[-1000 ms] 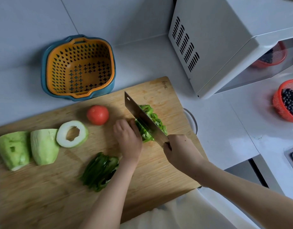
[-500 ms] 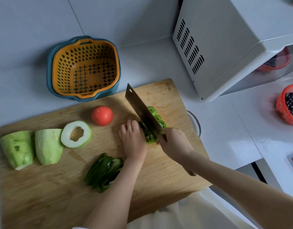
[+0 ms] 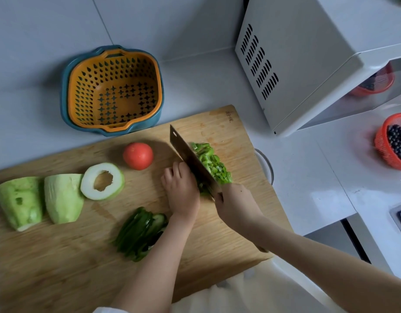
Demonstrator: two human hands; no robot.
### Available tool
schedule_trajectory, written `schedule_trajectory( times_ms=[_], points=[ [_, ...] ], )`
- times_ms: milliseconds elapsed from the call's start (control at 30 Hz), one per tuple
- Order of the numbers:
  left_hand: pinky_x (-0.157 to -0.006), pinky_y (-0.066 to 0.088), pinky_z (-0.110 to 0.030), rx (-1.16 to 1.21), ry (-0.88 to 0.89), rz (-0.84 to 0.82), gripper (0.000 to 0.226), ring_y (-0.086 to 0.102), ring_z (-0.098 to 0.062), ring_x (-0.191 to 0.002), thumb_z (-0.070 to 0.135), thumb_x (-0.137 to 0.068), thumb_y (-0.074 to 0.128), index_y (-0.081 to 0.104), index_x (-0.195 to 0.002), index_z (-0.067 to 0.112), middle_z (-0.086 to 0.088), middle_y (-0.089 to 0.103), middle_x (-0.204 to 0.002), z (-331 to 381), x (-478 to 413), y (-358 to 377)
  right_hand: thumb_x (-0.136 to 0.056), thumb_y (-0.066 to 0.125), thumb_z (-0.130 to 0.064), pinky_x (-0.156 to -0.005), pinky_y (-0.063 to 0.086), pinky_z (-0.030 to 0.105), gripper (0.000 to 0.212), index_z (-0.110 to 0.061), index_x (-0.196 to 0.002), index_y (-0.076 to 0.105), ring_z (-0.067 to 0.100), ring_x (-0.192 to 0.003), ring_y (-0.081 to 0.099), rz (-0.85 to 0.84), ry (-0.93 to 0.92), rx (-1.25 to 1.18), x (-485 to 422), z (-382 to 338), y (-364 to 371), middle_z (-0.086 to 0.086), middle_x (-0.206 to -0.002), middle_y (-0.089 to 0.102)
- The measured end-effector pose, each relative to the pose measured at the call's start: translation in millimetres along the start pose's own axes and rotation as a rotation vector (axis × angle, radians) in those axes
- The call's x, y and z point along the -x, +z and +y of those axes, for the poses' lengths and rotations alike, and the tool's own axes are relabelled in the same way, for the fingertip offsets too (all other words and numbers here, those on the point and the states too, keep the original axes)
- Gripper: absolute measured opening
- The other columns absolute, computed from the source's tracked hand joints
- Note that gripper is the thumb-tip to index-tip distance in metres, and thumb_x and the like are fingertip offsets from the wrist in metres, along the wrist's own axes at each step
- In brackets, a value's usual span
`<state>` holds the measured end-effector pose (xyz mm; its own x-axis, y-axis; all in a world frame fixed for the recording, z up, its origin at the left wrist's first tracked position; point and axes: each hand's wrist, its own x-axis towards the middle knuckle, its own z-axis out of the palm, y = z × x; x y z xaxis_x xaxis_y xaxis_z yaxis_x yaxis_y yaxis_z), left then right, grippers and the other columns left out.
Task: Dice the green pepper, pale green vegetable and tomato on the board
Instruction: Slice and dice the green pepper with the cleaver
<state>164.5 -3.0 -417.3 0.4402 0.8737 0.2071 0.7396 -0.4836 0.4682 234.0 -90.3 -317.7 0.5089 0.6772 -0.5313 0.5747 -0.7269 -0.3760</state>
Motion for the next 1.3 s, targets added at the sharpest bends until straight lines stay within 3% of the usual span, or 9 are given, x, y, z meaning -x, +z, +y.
schedule_trajectory(
  times_ms=[133, 267, 433, 567, 833, 1100, 1300],
  points=[
    [-0.075, 0.046, -0.044, 0.001, -0.037, -0.014, 0.004, 0.056, -0.035, -0.085, 0.006, -0.084, 0.051, 0.052, -0.081, 0.008, -0.012, 0.062, -0.089, 2, 1, -2, -0.091, 0.041, -0.013, -0.045, 0.033, 0.025, 0.026, -0.01, -0.066, 0.046, 0.02, -0.054, 0.046, 0.034, -0.033, -0.111, -16, -1, 1, 0.004, -0.064, 0.049],
    [-0.079, 0.036, -0.036, 0.245, -0.058, -0.031, 0.014, 0.048, -0.024, -0.081, 0.012, -0.096, 0.043, 0.047, -0.082, 0.011, -0.007, 0.053, -0.082, -5, 1, -5, -0.092, 0.042, -0.015, -0.047, 0.035, 0.026, 0.026, -0.002, -0.075, 0.056, 0.016, -0.052, 0.045, 0.059, -0.039, -0.139, 1, 11, -6, 0.005, -0.065, 0.053],
    [-0.072, 0.033, -0.031, 0.305, 0.008, 0.026, 0.017, 0.042, -0.019, -0.074, 0.011, -0.095, 0.035, 0.047, -0.083, 0.008, -0.006, 0.047, -0.078, -11, 2, -6, -0.094, 0.04, -0.016, -0.044, 0.026, 0.021, 0.035, -0.014, -0.06, 0.035, 0.011, -0.048, 0.034, 0.028, -0.05, -0.01, 23, 10, -7, -0.002, -0.059, 0.039],
    [-0.068, 0.034, -0.035, 0.272, 0.016, 0.031, 0.018, 0.045, -0.027, -0.072, 0.006, -0.09, 0.034, 0.048, -0.079, 0.007, -0.011, 0.051, -0.077, -10, 1, -4, -0.093, 0.04, -0.011, -0.047, 0.029, 0.026, 0.033, -0.012, -0.06, 0.035, 0.016, -0.052, 0.037, -0.01, -0.02, 0.013, 17, 6, -4, 0.001, -0.06, 0.041],
    [-0.076, 0.039, -0.043, 0.251, -0.078, -0.055, 0.017, 0.05, -0.031, -0.083, 0.012, -0.09, 0.036, 0.049, -0.08, 0.008, -0.01, 0.056, -0.083, -4, 0, -9, -0.092, 0.041, -0.011, -0.042, 0.027, 0.024, 0.03, -0.012, -0.062, 0.038, 0.015, -0.05, 0.039, 0.02, -0.027, -0.099, -19, -13, 1, 0.001, -0.06, 0.043],
    [-0.08, 0.034, -0.03, 0.363, -0.066, -0.093, 0.008, 0.045, -0.02, -0.087, 0.006, -0.093, 0.044, 0.051, -0.089, 0.005, -0.008, 0.052, -0.089, -15, 6, -17, -0.093, 0.041, -0.016, -0.045, 0.026, 0.024, 0.036, -0.016, -0.058, 0.031, 0.013, -0.049, 0.032, 0.049, -0.056, -0.028, 19, 1, -3, -0.001, -0.058, 0.036],
    [-0.072, 0.028, -0.023, 0.322, -0.032, -0.083, 0.014, 0.045, -0.018, -0.081, -0.002, -0.089, 0.052, 0.053, -0.079, 0.007, 0.001, 0.047, -0.083, -17, 6, -17, -0.092, 0.04, -0.012, -0.045, 0.028, 0.024, 0.035, -0.013, -0.058, 0.032, 0.015, -0.051, 0.034, -0.013, 0.002, -0.022, 7, 0, 5, 0.001, -0.06, 0.037]
  ],
)
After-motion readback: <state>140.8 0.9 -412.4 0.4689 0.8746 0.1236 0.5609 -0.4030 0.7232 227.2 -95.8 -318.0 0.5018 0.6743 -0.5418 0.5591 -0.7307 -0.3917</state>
